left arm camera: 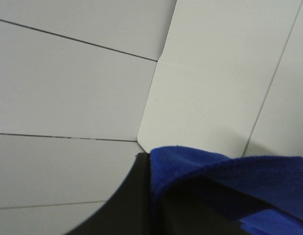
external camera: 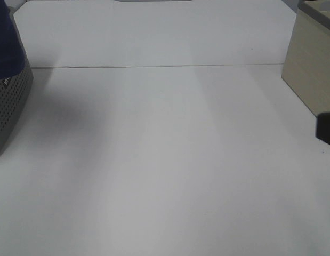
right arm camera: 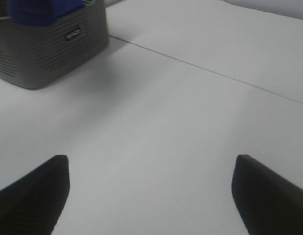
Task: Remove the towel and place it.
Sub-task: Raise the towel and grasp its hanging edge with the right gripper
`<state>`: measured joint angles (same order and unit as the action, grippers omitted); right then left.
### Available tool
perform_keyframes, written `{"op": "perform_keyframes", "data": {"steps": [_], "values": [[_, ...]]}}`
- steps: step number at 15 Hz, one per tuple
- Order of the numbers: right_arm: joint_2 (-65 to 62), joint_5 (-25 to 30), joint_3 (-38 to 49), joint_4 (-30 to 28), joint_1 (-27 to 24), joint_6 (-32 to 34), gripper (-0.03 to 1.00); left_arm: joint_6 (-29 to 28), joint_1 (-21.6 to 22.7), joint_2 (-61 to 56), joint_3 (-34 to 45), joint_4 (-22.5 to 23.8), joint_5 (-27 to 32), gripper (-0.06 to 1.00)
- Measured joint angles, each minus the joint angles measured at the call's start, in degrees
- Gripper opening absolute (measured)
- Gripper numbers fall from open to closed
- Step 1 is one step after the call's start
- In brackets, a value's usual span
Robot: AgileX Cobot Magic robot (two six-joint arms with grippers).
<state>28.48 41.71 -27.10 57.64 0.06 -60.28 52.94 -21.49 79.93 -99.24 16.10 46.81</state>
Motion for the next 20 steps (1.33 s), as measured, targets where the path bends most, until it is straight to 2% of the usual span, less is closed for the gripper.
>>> {"op": "perform_keyframes", "data": {"steps": [1,3,4,6,8,10,13,16,20], "values": [[2.12,0.11,0.00,3.44,0.00,-4.01,0.87,0.00,-2.01,0.00,0.00,0.00,0.00,0.00],[12.72,3.44,0.00,19.42,0.00,-22.35,0.86,0.00,-4.70,0.00,0.00,0.00,0.00,0.00],[23.78,9.68,-0.17,30.88,0.00,-38.39,0.86,0.00,-7.96,0.00,0.00,0.00,0.00,0.00],[34.66,15.99,-0.34,39.48,0.00,-51.05,0.86,0.00,-11.23,0.00,0.00,0.00,-0.06,0.00],[45.21,21.66,-1.55,40.79,0.00,-60.22,0.86,0.06,-13.98,0.00,0.00,0.00,-0.17,0.00],[52.65,24.75,-4.87,41.20,1.38,-63.94,0.86,0.29,-14.73,0.00,0.00,-0.11,-0.17,0.00],[64.80,25.55,-15.58,41.65,9.22,-65.55,0.86,0.29,-14.73,0.00,0.00,-0.11,-0.23,0.00],[77.18,24.64,-29.45,41.94,16.90,-61.48,0.86,0.29,-14.73,0.00,0.00,-0.11,-0.46,0.00],[85.14,22.80,-41.42,41.94,22.52,-58.67,0.86,0.46,-14.73,0.00,0.00,-0.23,-1.26,0.00]]}}
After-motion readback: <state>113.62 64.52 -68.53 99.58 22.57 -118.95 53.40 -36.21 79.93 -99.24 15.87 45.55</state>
